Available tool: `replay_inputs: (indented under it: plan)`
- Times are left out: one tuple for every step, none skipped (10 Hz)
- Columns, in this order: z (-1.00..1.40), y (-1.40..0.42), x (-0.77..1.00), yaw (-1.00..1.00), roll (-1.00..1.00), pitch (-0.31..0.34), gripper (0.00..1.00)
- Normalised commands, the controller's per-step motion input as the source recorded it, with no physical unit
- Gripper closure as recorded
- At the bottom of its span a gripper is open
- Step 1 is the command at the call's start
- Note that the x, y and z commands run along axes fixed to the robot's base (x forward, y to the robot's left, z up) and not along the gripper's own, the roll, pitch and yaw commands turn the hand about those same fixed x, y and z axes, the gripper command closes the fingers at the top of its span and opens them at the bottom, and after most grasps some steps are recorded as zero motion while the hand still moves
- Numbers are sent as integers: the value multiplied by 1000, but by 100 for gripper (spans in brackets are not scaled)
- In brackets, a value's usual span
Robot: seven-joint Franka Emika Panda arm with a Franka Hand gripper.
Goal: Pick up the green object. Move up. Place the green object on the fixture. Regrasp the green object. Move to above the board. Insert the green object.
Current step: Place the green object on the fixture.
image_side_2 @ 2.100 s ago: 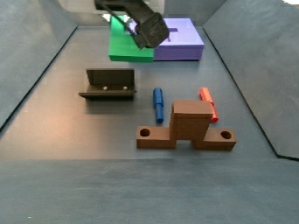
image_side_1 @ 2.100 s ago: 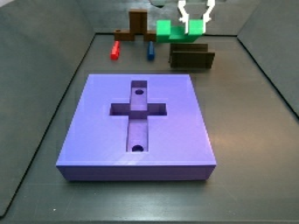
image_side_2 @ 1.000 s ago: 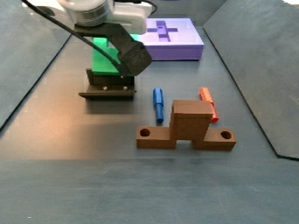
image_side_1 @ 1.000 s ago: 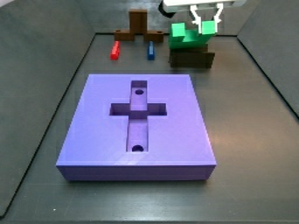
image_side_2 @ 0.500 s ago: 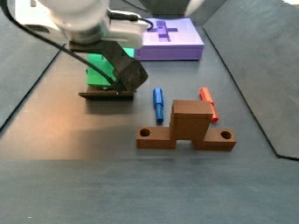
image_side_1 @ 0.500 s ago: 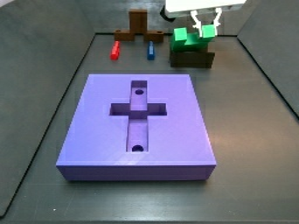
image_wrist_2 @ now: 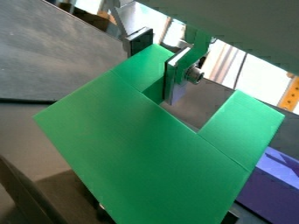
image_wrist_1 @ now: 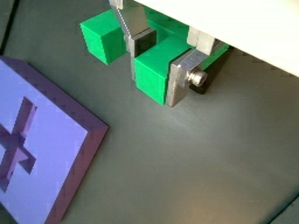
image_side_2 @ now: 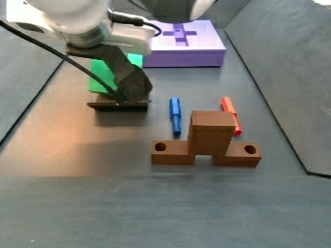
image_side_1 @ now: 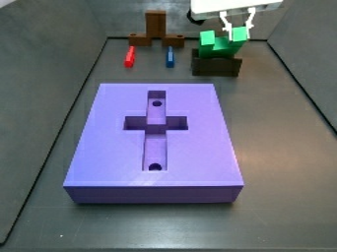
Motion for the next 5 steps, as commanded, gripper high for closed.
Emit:
replay_inputs:
  plan:
    - [-9, 0, 60, -309, 46, 100, 100]
    - [0, 0, 0, -126, 0, 89, 100]
    - [0, 0, 0, 0, 14, 100, 100]
    - [0, 0, 6, 0, 6, 106, 100]
    - [-57, 0, 0, 29, 0, 0, 100]
